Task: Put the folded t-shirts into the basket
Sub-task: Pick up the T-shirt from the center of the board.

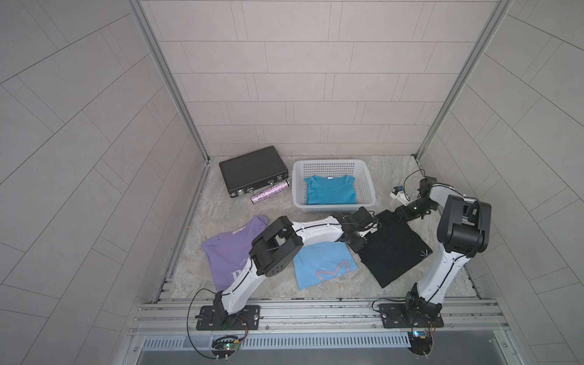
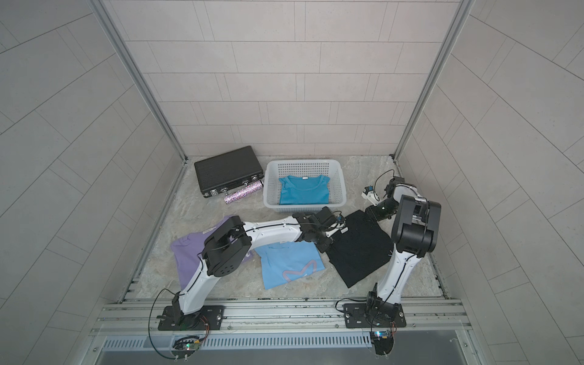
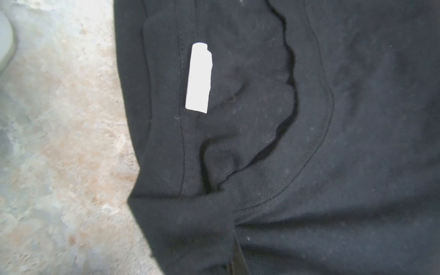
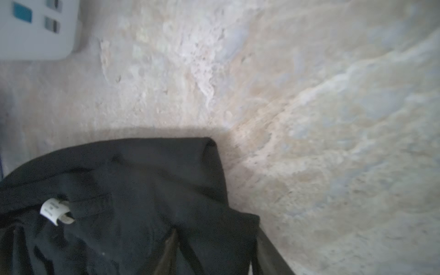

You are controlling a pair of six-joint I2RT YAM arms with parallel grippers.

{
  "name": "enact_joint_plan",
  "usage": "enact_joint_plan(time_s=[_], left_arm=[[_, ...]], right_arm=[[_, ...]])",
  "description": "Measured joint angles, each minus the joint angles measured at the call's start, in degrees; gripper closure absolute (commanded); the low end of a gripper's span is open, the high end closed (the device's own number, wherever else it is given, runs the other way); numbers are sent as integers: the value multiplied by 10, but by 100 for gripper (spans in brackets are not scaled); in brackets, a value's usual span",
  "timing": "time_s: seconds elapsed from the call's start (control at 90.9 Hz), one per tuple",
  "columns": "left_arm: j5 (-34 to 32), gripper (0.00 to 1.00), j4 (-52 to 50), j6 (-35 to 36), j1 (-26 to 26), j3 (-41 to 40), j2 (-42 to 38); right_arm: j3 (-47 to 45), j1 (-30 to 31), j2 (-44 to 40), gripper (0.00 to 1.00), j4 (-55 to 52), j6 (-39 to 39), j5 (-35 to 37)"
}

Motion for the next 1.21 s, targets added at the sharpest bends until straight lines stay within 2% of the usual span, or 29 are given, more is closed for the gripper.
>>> enact_joint_plan(time_s=[0.077, 0.264, 0.396, 0.539, 0.759, 1.078, 1.211], left_arm=[[0, 100, -2, 0, 1, 0, 0], [1, 100, -8, 1, 3, 1, 0], [7, 100, -15, 2, 9, 3, 0], [26, 100, -32, 8, 17, 14, -2], [58, 100, -50, 23, 22, 17, -37], [118, 100, -96, 58, 30, 12, -143], [129, 100, -127, 90, 37, 10, -198]], right_arm=[[-2, 0, 2, 64, -7, -1, -11], [-5, 0, 6, 89, -22, -1, -40], [-15, -2, -3, 100, -16, 0, -49], [-47, -7, -59, 100, -8, 5, -64], [-113, -9, -207, 100, 8, 11, -95], [-170, -16, -357, 100, 31, 39, -146], [-176, -12, -419, 100, 54, 86, -176]])
